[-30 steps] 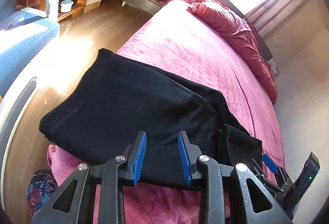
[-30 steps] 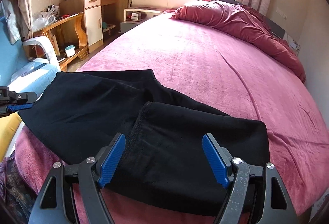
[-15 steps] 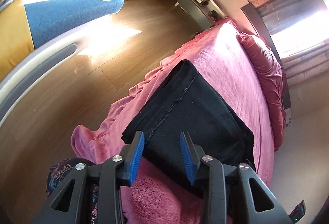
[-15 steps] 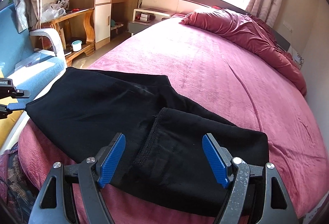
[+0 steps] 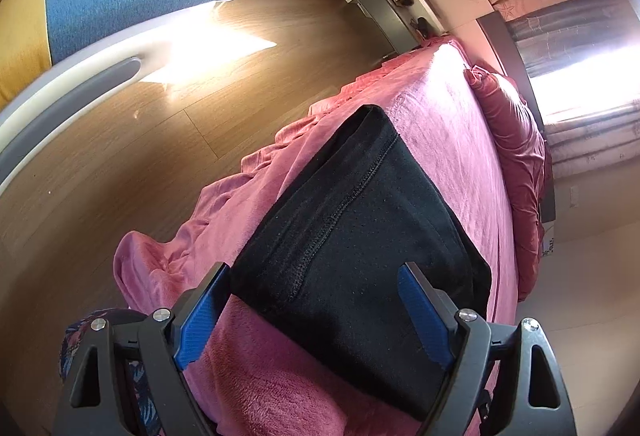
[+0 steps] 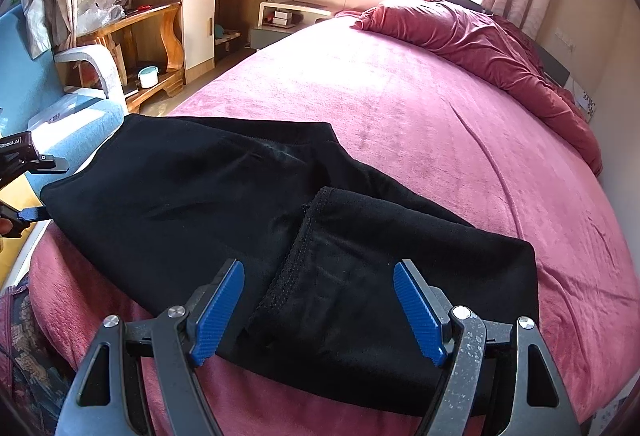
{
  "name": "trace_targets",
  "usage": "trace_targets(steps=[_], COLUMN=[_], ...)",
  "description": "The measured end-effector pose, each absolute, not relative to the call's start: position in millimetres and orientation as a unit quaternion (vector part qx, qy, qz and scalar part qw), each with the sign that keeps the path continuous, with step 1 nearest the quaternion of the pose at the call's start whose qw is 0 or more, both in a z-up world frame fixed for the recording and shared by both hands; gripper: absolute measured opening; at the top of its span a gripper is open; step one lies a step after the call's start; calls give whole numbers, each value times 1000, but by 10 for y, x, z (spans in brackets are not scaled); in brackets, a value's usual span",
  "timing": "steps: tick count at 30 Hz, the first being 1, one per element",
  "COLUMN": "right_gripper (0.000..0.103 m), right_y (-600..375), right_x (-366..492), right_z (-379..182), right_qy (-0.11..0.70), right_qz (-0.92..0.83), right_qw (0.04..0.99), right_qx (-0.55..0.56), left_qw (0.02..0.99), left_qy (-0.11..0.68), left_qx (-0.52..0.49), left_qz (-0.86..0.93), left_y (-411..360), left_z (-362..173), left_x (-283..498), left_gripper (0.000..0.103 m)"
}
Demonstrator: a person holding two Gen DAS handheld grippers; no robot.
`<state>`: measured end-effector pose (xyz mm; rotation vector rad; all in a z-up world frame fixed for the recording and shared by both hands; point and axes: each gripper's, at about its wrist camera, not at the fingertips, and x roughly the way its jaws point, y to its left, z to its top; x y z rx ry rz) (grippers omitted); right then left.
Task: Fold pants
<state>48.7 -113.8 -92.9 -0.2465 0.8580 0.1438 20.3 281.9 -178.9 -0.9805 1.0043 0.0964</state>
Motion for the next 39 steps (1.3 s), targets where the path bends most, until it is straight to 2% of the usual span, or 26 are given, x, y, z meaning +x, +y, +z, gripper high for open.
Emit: trace_targets(steps=[7,8,9,15,18,25,30,34,39], right_gripper=[78,78,78,78,78,78,78,78,84], right_y=[-1149,-1152,-1158,-1236,-1271,-1345,-1498,-1718,-1814], right_x=[481,480,478,474,469,445,513,706,990], right_z=[-1021,-1035,-1052,-1169,-1199,-1202,-1011,-738,-361], right_qy=[429,432,435,457,463,468,464,446,430], right_qz=[67,68,69,69,69,101,196,293,337], right_qw=[894,892,891,882,880,877,860,816,798], right_qx=[-113,-112,-110,-92,-83,-43,78,222,254], left_qw=[743,745,750,768,779,802,840,859,861], left_qy=[465,463,460,447,434,408,377,363,372], left_qx=[-479,-479,-475,-458,-452,-436,-380,-319,-231], left_qz=[40,39,38,34,25,-14,-85,-170,-260], left_y=[2863,2871,2875,2889,2874,2759,2393,1891,1135], left_z=[-1933,-1933,-1925,-1851,-1750,-1406,-904,-556,-392], left_x=[250,254,255,255,263,328,417,480,488], left_gripper=[67,58,45,22,18,16,16,16,16])
